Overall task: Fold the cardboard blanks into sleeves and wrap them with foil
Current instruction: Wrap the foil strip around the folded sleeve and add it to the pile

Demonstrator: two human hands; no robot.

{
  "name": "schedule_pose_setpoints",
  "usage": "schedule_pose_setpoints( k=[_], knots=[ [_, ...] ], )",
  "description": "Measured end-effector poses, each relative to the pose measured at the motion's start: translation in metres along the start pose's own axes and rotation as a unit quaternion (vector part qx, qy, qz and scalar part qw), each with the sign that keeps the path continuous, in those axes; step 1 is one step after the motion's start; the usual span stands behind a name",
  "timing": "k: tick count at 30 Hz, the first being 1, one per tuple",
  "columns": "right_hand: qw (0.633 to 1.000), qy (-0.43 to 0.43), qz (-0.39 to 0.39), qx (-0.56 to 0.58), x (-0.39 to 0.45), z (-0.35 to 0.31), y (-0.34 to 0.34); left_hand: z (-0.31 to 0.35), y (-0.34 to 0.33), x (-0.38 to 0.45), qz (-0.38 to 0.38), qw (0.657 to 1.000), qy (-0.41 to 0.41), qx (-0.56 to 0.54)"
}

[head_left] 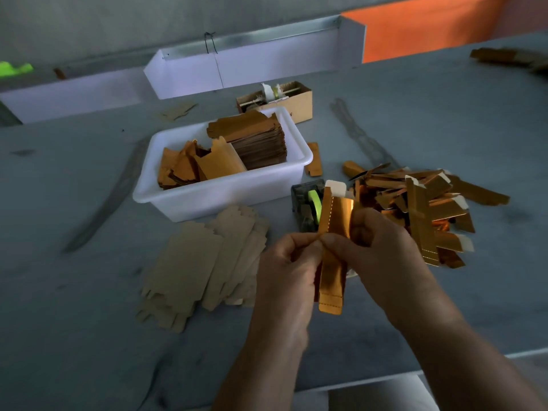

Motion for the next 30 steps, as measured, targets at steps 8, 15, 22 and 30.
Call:
schedule_pose_setpoints(
  k=[8, 15, 22, 30],
  knots=[
    [0.995, -0.044, -0.085, 0.038, 0.011, -0.002, 0.005, 0.001, 0.010, 0.004, -0.033, 0.999, 0.000, -0.005],
    [0.980, -0.018, 0.118, -0.158, 0.063, 0.001, 0.058, -0.008, 0.085, 0.033, 0.236, 0.823, -0.072, 0.511],
    [0.957, -0.018, 0.194, -0.217, 0.057, 0.017, 0.056, -0.034, 0.112, 0.045, 0.170, 0.742, 0.101, 0.640],
    [0.960, 0.054, 0.188, -0.202, 0.031, 0.015, 0.040, -0.043, 0.108, 0.040, 0.135, 0.683, 0.051, 0.716]
  ],
)
Point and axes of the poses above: each hand's wrist, its own x-axis towards the middle knuckle, its own y-axis out of the back of the hand, z = x × y, the point moved 2 cm from there along x, towards the middle knuckle, and after that the axes turned 5 degrees about x, right-handed, at the moved point
